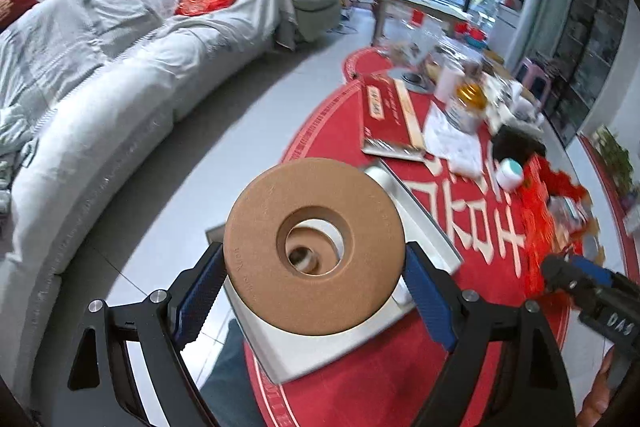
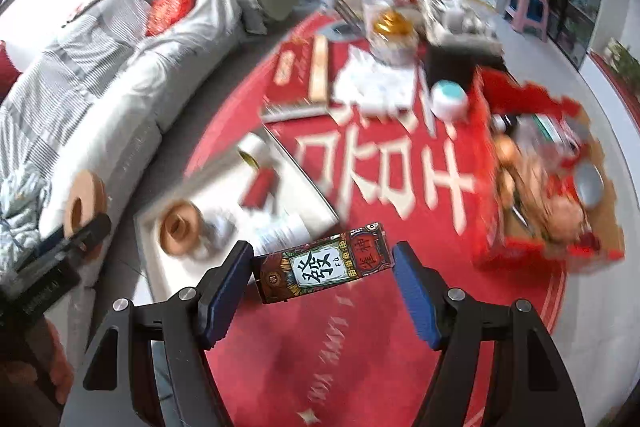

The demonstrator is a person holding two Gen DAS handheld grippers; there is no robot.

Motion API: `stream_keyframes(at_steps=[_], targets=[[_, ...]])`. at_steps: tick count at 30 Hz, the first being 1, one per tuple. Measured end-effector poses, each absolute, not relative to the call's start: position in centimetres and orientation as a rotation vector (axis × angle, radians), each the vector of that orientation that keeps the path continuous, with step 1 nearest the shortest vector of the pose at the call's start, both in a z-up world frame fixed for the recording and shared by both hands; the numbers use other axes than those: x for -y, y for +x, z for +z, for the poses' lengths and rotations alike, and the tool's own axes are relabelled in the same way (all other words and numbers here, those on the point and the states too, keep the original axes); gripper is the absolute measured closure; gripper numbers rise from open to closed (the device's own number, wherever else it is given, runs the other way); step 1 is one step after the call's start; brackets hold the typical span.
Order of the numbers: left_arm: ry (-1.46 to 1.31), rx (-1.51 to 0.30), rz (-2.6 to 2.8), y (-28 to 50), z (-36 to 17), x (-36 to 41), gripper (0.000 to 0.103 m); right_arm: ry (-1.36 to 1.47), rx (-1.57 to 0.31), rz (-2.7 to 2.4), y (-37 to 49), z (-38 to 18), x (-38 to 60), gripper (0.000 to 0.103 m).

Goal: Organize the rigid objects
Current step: 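Carry the packet and cork ring over the gray tray with both tools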

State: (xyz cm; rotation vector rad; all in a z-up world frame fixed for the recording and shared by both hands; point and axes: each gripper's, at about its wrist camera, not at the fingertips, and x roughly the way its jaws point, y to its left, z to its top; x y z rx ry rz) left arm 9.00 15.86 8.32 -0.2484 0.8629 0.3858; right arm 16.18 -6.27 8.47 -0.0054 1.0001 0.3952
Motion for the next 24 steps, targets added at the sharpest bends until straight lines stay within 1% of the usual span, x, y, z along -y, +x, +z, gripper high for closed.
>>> stream_keyframes(at_steps=[4, 7, 15, 17, 24], targets=[[-0.247, -0.881, 0.416, 10.2, 7.4, -16.7, 0.014, -0.006, -0.981, 0.437, 18.1, 9.8, 3.5, 0.031], [-0.249, -0.911, 0.432, 11.0, 6.0, -16.8, 0.014, -0.018, -0.989, 0.457, 19.1, 9.5, 1.7, 0.031], [-0.256, -1.018, 0.463, 12.7, 0.9, -16.8, 0.014, -0.030, -1.099, 0.474, 20.6, 4.4, -1.3, 0.031], [-0.258, -1.031, 0.467, 12.9, 0.2, -16.8, 0.014, -0.043, -1.124, 0.466, 20.8, 3.2, -1.5, 0.031], [-0.257, -1.048, 0.470, 13.5, -0.9, -17.0, 0.014, -0.051, -1.153, 0.455, 21.5, 1.7, -1.5, 0.031]])
